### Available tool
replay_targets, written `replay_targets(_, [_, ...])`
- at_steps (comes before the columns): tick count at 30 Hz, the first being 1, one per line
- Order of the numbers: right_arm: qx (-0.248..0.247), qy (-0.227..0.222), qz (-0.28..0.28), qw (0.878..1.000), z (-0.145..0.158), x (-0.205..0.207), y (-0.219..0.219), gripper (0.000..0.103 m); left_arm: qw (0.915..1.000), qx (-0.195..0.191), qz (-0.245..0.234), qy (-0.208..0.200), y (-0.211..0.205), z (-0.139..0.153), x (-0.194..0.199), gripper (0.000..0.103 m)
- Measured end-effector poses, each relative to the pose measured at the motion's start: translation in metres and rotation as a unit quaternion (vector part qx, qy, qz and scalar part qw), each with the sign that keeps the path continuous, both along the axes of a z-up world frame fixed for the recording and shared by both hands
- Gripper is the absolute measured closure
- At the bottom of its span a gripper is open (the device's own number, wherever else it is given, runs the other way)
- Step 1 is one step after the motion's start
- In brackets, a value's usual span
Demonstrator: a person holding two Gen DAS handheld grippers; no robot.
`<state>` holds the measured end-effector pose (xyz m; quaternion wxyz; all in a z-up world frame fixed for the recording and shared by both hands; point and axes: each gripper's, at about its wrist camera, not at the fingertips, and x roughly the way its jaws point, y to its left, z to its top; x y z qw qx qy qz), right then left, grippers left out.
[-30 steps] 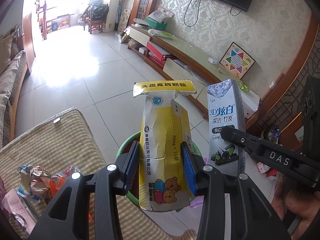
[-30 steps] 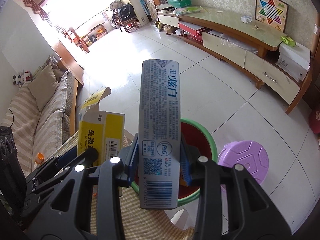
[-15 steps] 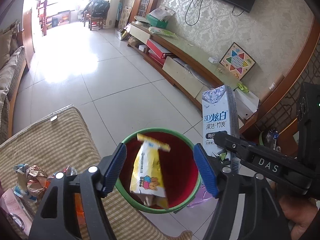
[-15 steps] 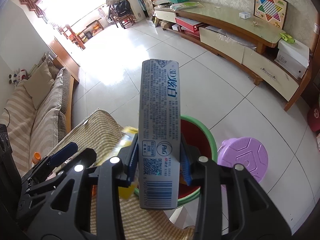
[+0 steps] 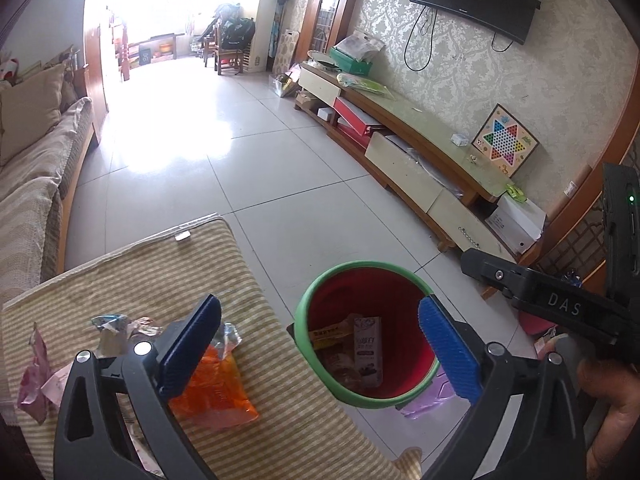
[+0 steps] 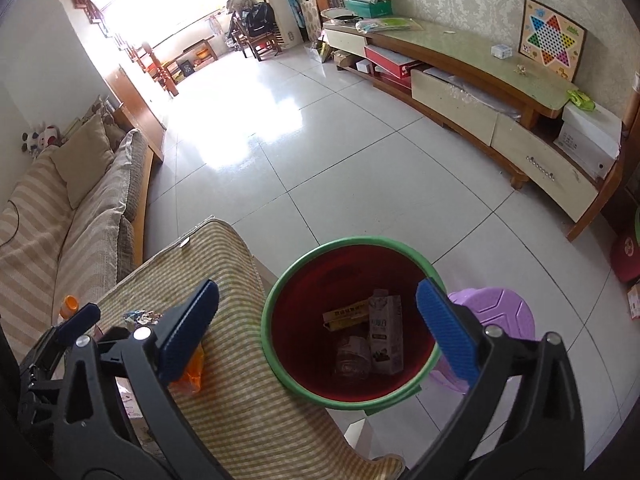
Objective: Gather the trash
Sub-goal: 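Return both tools over the table toward the remaining trash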
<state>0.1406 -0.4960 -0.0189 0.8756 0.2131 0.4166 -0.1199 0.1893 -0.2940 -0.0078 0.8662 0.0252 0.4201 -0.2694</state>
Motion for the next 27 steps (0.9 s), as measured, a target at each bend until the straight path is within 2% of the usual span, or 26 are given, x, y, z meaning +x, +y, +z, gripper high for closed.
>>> replay_targets(2, [-0.008, 0.000, 0.017, 1.000, 0.001, 0.004, 0.013, 0.005, 0.9998, 0.008, 0.018, -0.003, 0.018, 0.006, -0.002, 0.008])
replay_targets(5, [-0.018, 0.001, 0.048, 0.999, 0.000, 0.009, 0.035, 0.005, 0.9990, -0.001, 0.044, -0.005, 0.052, 0.015, -0.006, 0.008])
replay_targets(9, [-0.007, 0.001, 0.097, 0.995, -0.006, 0.016, 0.069, 0.005, 0.9978, -0.010, 0.066, -0.005, 0.098, 0.020, -0.014, 0.008])
replay_targets(12, [-0.006, 0.000, 0.134, 0.991, -0.009, 0.022, 0.096, 0.005, 0.9964, -0.006, 0.085, 0.006, 0.132, 0.015, -0.021, 0.008])
replay_targets(17, [-0.033, 0.007, 0.174, 0.984, -0.016, 0.033, 0.142, 0.005, 0.9943, 0.020, 0.104, -0.007, 0.178, 0.007, -0.034, 0.008])
replay_targets(23, [-0.047, 0.027, 0.197, 0.979, -0.042, 0.046, 0.177, 0.005, 0.9878, -0.015, 0.154, 0.015, 0.233, -0.013, -0.037, 0.008])
replay_targets(27, [-0.041, 0.039, 0.187, 0.981, -0.063, 0.053, 0.185, 0.005, 0.9844, -0.011, 0.174, 0.027, 0.255, -0.032, -0.037, 0.008])
